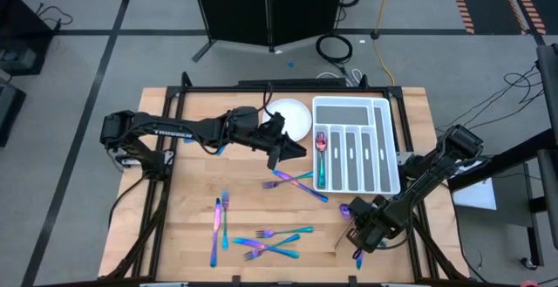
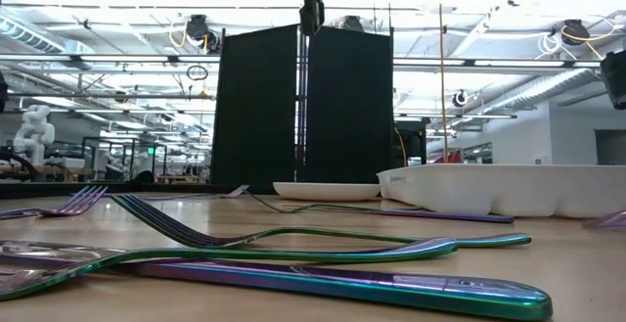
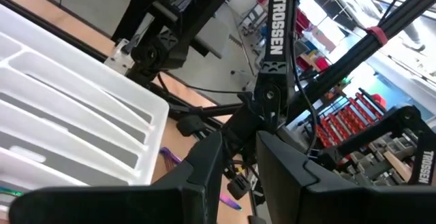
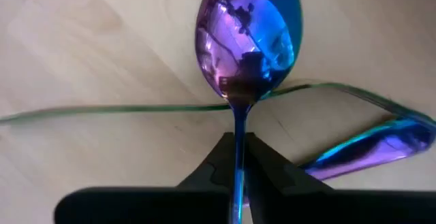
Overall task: Sort silverware
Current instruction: Put the purple spoon on the white silverware tray
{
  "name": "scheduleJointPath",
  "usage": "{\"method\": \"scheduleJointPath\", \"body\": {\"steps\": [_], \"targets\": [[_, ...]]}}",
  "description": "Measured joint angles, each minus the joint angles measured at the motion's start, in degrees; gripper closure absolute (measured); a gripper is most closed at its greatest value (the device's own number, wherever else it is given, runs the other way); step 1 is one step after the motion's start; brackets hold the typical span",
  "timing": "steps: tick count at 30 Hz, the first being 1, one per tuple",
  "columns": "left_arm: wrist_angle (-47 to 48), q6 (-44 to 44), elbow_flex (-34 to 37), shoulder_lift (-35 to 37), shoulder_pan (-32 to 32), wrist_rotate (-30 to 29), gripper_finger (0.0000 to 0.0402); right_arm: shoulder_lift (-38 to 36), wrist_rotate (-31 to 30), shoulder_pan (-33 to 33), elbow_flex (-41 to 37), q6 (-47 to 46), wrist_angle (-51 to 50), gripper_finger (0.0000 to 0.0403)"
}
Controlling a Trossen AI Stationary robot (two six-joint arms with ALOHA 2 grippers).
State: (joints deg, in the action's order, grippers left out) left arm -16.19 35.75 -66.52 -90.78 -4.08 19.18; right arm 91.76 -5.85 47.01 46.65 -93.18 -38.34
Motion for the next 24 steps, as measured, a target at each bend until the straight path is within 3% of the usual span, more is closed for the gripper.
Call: {"method": "scheduleJointPath", "body": {"steps": [4,11,15,19,24], "targets": [[0.0,0.0,0.0,0.0,0.0,0.0,0.0311,-3.0,-0.7,0.1,2.2,-0.9,-3.3,0.0398],[-0.1,-0.5,0.0,0.0,0.0,0.0,0.0311,-8.5,-7.3,0.0,6.2,-0.3,-6.4,0.0401],[-1.0,-2.7,0.0,0.0,0.0,1.8,0.0311,-12.8,-13.5,0.4,8.6,1.2,-7.3,0.0401],[-7.0,-4.7,0.0,0.0,0.1,7.3,0.0311,-17.5,-22.1,1.2,10.9,5.6,-5.7,0.0402],[-16.0,-6.9,0.0,0.0,0.5,10.4,0.0311,-23.4,-31.8,1.6,11.4,15.1,2.7,0.0402]]}}
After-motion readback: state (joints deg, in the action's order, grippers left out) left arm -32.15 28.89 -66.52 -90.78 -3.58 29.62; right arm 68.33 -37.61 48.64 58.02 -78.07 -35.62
